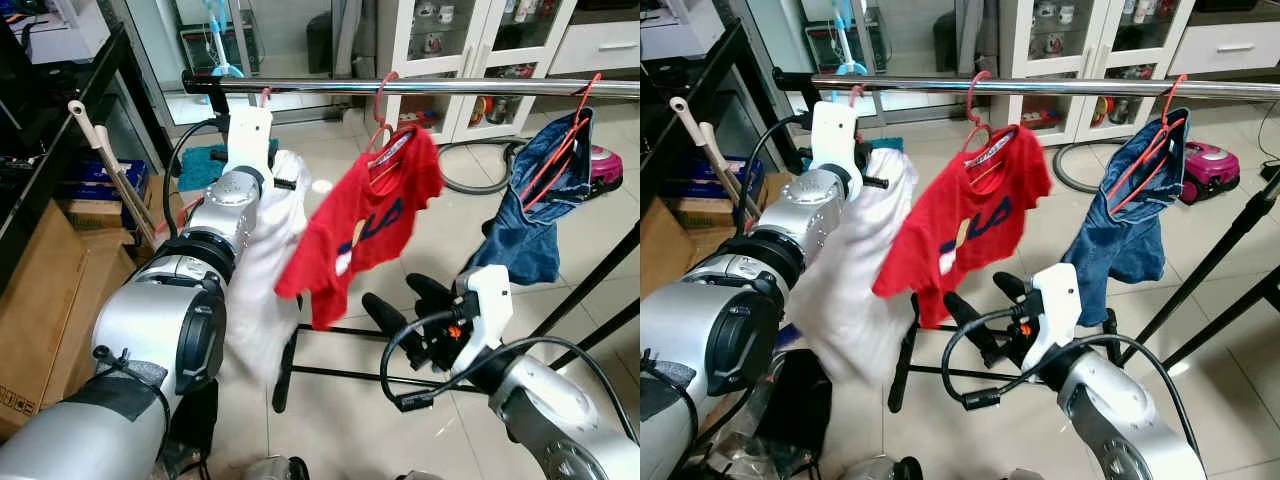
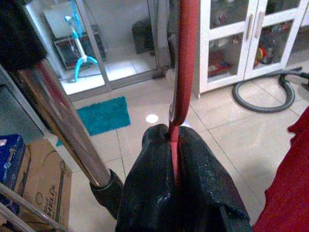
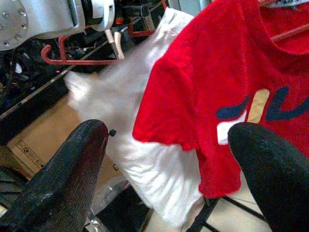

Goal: Hang hanger

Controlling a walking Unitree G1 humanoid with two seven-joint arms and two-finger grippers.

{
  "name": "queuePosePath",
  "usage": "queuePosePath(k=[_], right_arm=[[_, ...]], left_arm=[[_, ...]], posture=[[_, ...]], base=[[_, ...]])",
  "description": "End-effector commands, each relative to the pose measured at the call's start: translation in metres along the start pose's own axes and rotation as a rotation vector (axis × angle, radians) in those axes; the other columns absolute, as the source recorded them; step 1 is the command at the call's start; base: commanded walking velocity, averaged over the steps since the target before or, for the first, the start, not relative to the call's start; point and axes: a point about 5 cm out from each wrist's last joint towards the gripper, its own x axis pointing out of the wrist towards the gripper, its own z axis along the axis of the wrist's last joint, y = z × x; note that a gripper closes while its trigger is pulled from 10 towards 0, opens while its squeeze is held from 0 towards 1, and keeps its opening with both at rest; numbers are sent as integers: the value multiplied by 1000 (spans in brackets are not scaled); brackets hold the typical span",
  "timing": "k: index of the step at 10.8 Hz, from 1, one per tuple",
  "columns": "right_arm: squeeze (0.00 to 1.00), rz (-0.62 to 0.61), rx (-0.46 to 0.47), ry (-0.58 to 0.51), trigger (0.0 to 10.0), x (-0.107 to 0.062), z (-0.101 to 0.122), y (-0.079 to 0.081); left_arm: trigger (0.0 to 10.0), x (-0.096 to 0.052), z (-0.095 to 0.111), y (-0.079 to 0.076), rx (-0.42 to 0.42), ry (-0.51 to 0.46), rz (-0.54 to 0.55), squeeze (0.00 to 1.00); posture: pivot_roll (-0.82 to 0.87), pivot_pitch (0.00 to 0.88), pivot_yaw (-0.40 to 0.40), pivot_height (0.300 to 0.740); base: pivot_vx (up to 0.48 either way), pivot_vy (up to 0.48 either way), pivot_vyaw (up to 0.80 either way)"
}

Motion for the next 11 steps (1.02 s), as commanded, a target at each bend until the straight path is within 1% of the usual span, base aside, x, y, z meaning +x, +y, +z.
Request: queuePosePath(k=[1,2,3,4,5,6,7,8,9,10,11], right_arm=[[0,-1,-3,0,10000,-1,2,3],[0,-3,-2,-2,10000,-1,2,3],[0,-15,3,-13,10000,0,2,4],[0,-26,14,-30,10000,3,0,5],[0,-19,21,-31,10000,6,-1,6],[0,-4,27,-34,10000,12,-2,5],[0,19,19,-34,10000,18,0,3],[0,29,6,-34,10000,23,1,-1],[0,37,-2,-36,10000,26,4,-4],[0,49,-15,-34,10000,30,6,-8],[0,57,-24,-34,10000,33,7,-10]], left_arm=[[10000,0,3,1,14,-1,-2,0],[10000,0,4,0,-3,-12,4,0],[10000,1,11,-1,-58,-67,10,0],[10000,-1,13,-8,-113,-134,-23,0],[10000,-3,7,-12,-166,-152,-45,0],[10000,-9,-11,-18,-235,-167,-59,0],[10000,-22,-26,-17,-266,-223,-23,0],[10000,-31,-25,-9,-312,-295,43,0],[10000,-39,-21,-1,-328,-354,115,0],[10000,-48,-12,4,-323,-416,163,0],[10000,-58,-1,5,-325,-468,175,0]], posture=[[-276,76,134,740],[-277,74,139,740],[-272,65,149,740],[-249,50,150,740],[-219,36,148,740],[-190,22,139,740],[-166,11,127,740],[-146,0,111,740],[-130,0,95,740],[-115,0,73,740],[-106,0,58,740]], base=[[0,0,0],[0,0,0],[0,0,0],[0,0,0],[0,0,0],[0,0,0],[0,0,0],[0,0,0],[0,0,0],[0,0,0],[0,0,0]])
